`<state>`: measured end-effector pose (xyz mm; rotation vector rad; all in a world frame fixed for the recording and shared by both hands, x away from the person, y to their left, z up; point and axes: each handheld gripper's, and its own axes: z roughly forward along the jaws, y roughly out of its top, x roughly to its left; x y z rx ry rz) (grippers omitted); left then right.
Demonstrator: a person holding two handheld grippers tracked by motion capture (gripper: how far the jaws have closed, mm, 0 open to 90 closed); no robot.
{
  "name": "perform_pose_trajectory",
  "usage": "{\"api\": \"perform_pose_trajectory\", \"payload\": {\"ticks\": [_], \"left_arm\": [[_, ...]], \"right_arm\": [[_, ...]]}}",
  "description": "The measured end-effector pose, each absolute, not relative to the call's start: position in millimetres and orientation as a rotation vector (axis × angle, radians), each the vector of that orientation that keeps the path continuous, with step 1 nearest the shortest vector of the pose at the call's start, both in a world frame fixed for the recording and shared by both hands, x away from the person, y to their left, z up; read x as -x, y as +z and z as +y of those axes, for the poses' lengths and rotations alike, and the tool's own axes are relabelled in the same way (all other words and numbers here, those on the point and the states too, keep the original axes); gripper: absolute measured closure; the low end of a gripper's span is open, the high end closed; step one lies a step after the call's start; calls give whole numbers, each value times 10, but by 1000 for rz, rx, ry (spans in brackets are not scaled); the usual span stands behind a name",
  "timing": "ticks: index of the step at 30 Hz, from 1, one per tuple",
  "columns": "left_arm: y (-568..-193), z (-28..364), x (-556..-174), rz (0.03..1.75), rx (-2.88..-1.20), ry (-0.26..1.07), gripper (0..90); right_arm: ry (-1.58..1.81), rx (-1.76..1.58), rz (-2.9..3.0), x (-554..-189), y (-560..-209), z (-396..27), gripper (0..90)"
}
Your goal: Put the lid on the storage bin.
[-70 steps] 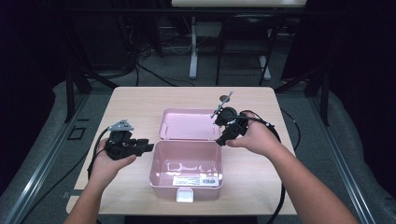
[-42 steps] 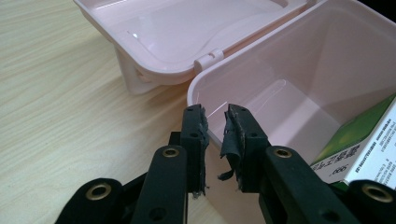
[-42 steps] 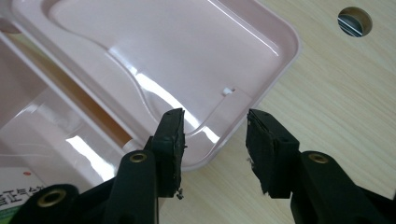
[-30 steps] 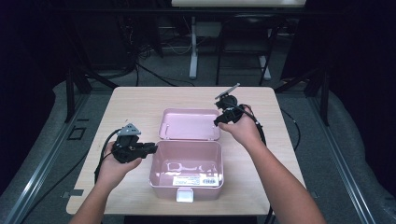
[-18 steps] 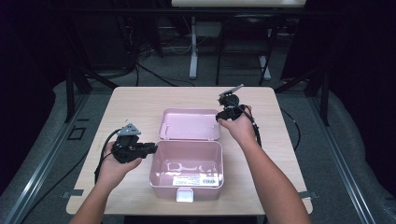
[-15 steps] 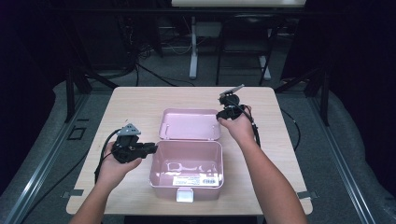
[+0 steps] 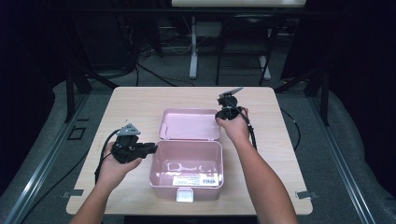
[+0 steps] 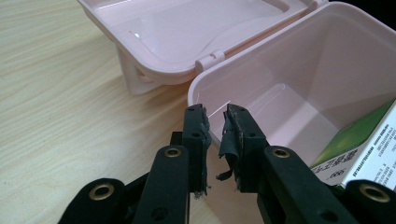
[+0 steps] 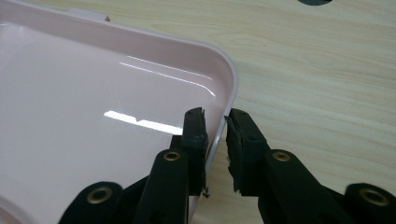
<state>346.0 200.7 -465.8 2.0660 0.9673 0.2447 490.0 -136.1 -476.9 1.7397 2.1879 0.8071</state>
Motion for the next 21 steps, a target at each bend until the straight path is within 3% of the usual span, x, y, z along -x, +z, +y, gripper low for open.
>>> {"api": "perform_pose_trajectory", "payload": {"ticks": [21], "left_arm": [[-4697,1982,-3496,972,-2018,273,793]], "right_arm": [[843,-1783,2126,-4979,-4796,-1372,795]]}}
